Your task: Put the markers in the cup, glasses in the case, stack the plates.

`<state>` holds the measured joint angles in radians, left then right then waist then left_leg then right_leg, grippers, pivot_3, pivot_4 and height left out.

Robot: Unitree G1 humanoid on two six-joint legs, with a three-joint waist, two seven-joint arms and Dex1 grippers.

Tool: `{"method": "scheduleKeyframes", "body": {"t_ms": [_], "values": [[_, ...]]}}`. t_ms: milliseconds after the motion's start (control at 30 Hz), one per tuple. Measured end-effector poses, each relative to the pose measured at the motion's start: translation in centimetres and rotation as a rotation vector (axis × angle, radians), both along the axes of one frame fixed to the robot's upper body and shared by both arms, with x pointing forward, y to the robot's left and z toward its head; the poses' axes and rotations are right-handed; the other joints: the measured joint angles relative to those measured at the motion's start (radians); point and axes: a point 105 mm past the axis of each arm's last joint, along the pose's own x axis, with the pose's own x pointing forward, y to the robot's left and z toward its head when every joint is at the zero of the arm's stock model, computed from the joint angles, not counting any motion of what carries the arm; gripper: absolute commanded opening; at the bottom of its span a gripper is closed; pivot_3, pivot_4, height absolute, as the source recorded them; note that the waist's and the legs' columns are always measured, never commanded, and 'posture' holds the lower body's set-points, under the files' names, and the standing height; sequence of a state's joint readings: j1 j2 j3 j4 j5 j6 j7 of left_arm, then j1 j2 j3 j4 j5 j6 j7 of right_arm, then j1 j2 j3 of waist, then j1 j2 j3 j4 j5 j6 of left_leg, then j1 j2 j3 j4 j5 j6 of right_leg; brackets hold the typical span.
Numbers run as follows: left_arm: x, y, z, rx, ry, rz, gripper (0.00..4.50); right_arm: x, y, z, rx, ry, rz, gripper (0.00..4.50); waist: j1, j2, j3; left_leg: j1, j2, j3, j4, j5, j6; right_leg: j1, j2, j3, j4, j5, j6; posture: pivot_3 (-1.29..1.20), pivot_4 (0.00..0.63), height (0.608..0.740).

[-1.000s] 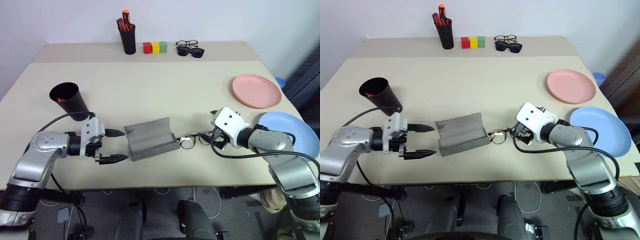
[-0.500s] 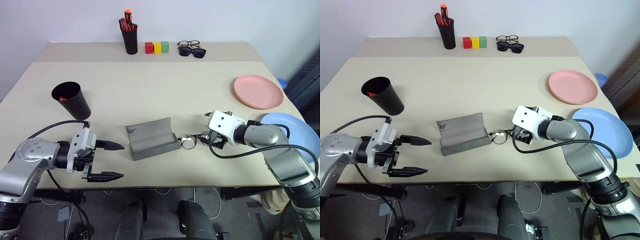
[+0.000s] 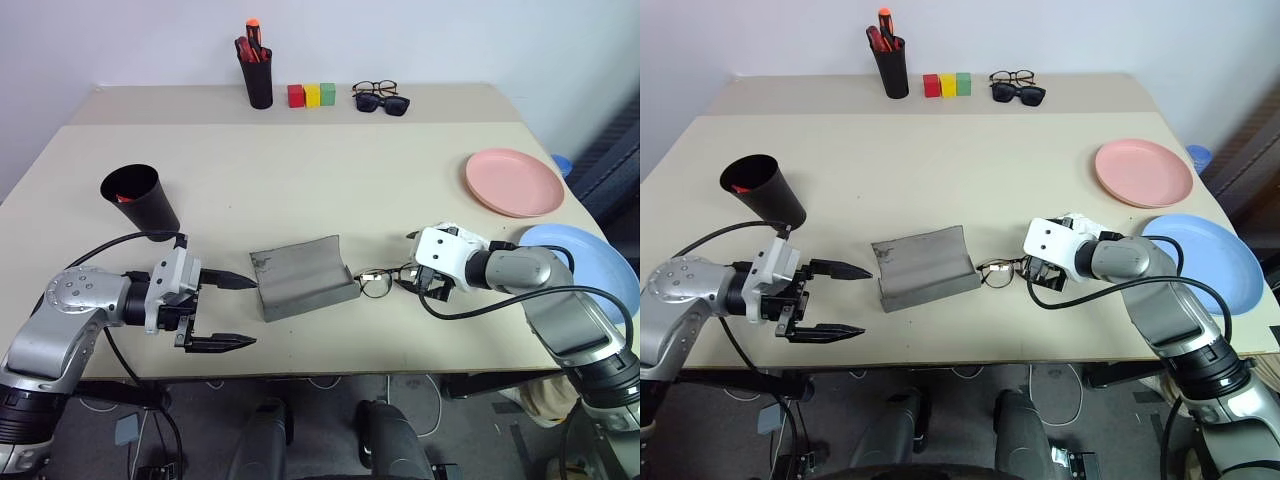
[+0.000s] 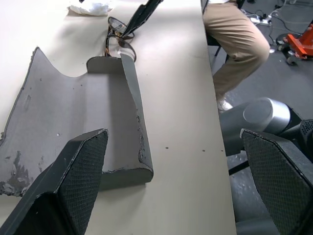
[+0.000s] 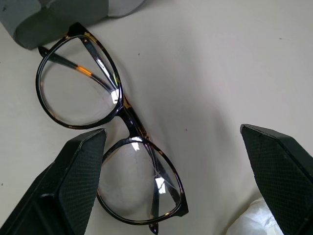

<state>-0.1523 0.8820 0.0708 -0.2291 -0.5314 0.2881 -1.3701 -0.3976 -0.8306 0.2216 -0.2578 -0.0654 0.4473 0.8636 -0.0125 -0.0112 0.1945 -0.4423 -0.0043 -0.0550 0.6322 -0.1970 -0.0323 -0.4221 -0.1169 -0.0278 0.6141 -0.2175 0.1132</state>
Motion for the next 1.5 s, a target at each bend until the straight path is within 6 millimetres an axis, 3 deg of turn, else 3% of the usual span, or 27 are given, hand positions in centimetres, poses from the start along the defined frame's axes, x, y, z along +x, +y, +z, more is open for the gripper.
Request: {"method": "scheduleKeyframes", "body": {"t_ms": [67, 200, 367, 567, 800, 1167, 1267, 1400, 1433, 1500], "values": [[0.0, 0.0, -0.1, -0.001, 0.0, 0.006, 4.45, 0.1, -0.1, 0.0, -0.007, -0.005, 0.0, 4.5, 0.0, 0.0, 0.0, 0.0, 0.0, 0.0, 0.0, 0.0, 0.0, 0.0, 0.0, 0.0, 0.0, 0.0, 0.0, 0.0, 0.15, 0.74], [-0.1, 0.0, -0.3, -0.003, 0.0, 0.016, 4.5, 0.3, -0.1, 0.4, -0.016, -0.022, 0.001, 3.29, 0.0, 0.0, 0.0, 0.0, 0.0, 0.0, 0.0, 0.0, 0.0, 0.0, 0.0, 0.0, 0.0, 0.0, 0.0, 0.0, 0.15, 0.74], [-0.2, 0.1, -0.5, -0.003, 0.001, 0.018, 4.5, 0.3, 0.3, 0.9, 0.007, 0.026, 0.007, 3.29, -0.001, 0.0, 0.0, 0.0, 0.0, 0.0, 0.0, 0.0, 0.0, 0.0, 0.0, 0.0, 0.0, 0.0, 0.0, 0.0, 0.15, 0.74], [-0.3, -0.3, -0.9, -0.008, 0.008, 0.007, 4.5, 1.0, 1.8, 4.3, 0.054, 0.109, 0.126, 3.29, -0.003, 0.0, 0.0, 0.0, 0.0, 0.0, 0.0, 0.0, 0.0, 0.0, 0.0, 0.0, 0.0, 0.0, 0.0, 0.0, 0.15, 0.74], [-0.8, -0.1, -1.6, 0.003, 0.029, 0.013, 4.5, 1.4, 1.5, 1.7, -0.069, 0.309, 0.222, 3.29, -0.004, 0.001, 0.0, 0.0, 0.0, 0.0, 0.0, 0.0, 0.0, -0.001, 0.0, 0.0, 0.0, 0.0, 0.0, 0.0, 0.15, 0.74], [-2.2, 0.5, -2.2, 0.029, 0.046, 0.064, 4.5, 2.2, 1.7, 0.4, -0.142, 0.347, 0.261, 3.29, -0.002, 0.001, 0.001, 0.0, 0.0, 0.0, 0.0, 0.0, -0.001, -0.001, 0.0, 0.0, 0.001, 0.0, 0.0, 0.0, 0.15, 0.74], [-2.3, 0.5, -2.2, 0.029, 0.05, 0.07, 4.5, 2.3, 2.1, 0.4, -0.139, 0.346, 0.276, 2.37, -0.003, 0.001, 0.001, 0.0, 0.0, 0.0, -0.001, 0.001, -0.001, -0.001, 0.0, 0.0, 0.001, 0.0, 0.0, 0.0, 0.15, 0.74], [-2.2, 0.6, -1.9, 0.022, 0.039, 0.082, 4.5, 2.7, 1.9, 0.7, -0.152, 0.334, 0.274, 0.34, -0.003, 0.001, 0.001, 0.0, 0.0, 0.0, -0.001, 0.001, -0.001, -0.001, 0.0, 0.0, 0.001, 0.0, 0.0, 0.0, 0.15, 0.74], [-2.2, 0.7, -1.9, 0.023, 0.035, 0.088, 4.5, 2.7, 1.9, 0.7, -0.154, 0.334, 0.276, 0.02, -0.004, 0.001, 0.001, 0.0, 0.0, 0.0, -0.001, 0.001, -0.001, -0.001, 0.0, 0.0, 0.001, 0.0, 0.0, 0.0, 0.15, 0.74], [-2.2, 0.7, -1.8, 0.025, 0.036, 0.089, 4.5, 2.7, 1.8, 0.8, -0.16, 0.332, 0.282, 0.02, -0.004, 0.001, 0.001, 0.0, 0.0, 0.0, -0.001, 0.001, -0.001, -0.001, 0.0, 0.0, 0.001, 0.0, 0.0, 0.0, 0.15, 0.74]]}}
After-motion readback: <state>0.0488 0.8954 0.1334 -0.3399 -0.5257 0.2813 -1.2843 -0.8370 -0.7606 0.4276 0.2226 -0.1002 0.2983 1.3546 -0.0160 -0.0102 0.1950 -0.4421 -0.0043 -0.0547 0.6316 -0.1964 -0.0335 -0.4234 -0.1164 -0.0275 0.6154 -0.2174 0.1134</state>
